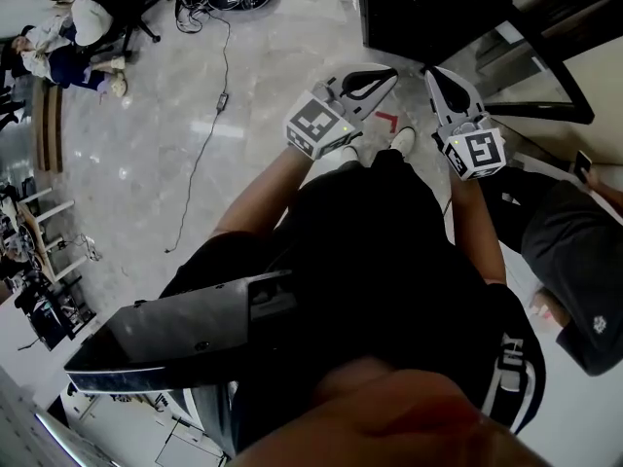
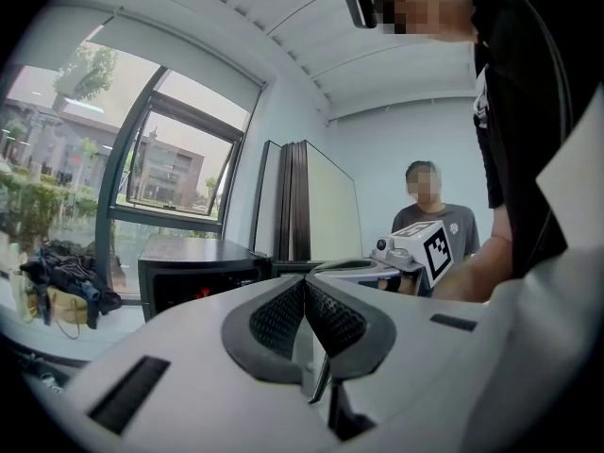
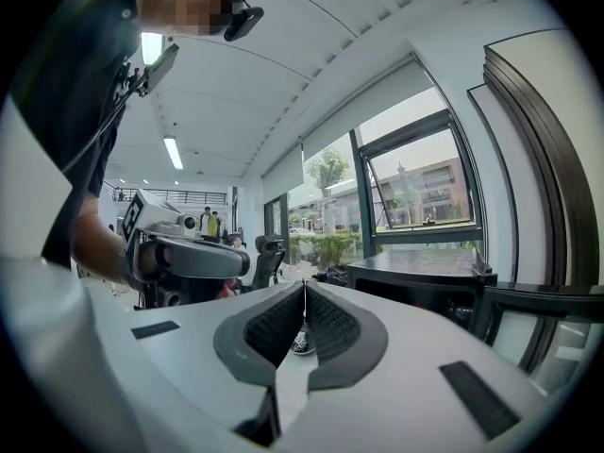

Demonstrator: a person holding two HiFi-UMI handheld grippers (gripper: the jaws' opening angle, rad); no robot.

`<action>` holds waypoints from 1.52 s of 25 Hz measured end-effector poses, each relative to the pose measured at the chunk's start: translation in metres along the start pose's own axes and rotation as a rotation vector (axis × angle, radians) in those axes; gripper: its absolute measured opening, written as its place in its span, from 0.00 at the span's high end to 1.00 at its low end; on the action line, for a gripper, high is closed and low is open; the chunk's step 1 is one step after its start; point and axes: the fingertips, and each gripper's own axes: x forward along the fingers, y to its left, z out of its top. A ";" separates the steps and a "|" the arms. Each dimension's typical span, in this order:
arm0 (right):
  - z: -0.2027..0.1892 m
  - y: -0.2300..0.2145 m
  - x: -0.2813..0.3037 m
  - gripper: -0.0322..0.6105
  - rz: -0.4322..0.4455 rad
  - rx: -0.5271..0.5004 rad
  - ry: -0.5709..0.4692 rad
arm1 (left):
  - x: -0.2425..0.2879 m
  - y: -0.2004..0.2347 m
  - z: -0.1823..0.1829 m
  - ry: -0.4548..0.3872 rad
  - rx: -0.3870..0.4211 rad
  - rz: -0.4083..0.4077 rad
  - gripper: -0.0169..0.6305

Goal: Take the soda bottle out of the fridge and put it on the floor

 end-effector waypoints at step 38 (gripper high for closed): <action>-0.214 -0.291 0.242 0.47 -0.199 0.053 0.037 | 0.213 0.281 -0.210 -0.029 -0.077 0.202 0.97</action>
